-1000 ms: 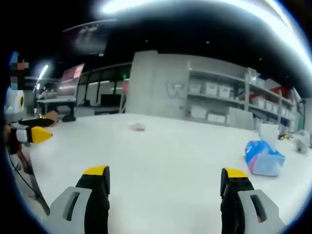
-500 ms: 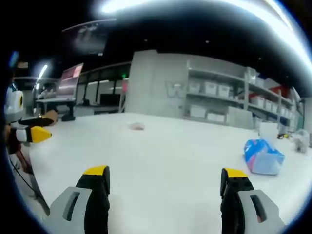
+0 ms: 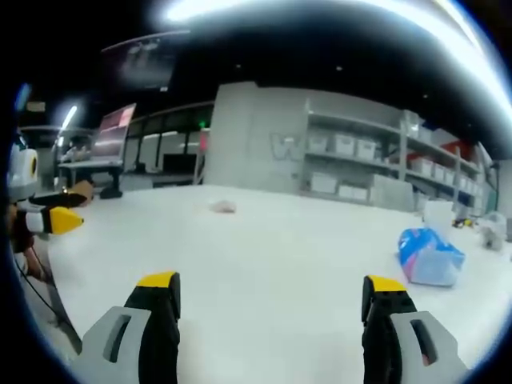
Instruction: Open the resealable bag by pulling the two sides of the seal apart until the entire bag opening is separated and visibly accessible.
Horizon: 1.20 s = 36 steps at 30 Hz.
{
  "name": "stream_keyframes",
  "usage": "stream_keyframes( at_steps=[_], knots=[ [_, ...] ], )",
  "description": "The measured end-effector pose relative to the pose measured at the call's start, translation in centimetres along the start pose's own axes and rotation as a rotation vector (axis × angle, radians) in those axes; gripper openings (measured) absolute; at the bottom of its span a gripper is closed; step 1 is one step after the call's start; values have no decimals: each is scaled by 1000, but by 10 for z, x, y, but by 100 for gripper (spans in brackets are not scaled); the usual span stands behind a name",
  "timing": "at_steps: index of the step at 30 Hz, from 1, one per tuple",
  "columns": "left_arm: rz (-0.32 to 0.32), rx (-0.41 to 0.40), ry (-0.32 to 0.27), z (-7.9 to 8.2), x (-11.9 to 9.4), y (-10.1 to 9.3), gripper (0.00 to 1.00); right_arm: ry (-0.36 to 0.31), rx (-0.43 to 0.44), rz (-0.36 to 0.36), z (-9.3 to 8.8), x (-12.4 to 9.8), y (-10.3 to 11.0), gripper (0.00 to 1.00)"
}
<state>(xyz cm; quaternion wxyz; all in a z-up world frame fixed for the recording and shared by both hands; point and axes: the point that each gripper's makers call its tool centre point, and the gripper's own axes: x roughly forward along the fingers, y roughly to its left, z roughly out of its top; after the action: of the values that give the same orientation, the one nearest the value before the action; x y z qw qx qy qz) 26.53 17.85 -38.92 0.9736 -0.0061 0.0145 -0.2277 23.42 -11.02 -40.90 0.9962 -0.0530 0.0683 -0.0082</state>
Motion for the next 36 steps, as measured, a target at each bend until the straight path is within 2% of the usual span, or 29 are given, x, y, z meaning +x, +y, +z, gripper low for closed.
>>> stream_keyframes(
  at_steps=[36],
  knots=[
    [-5, -5, -8, 1, -1, 0, 96, 10, -36, -3, 1, 0, -4, 95]
  ],
)
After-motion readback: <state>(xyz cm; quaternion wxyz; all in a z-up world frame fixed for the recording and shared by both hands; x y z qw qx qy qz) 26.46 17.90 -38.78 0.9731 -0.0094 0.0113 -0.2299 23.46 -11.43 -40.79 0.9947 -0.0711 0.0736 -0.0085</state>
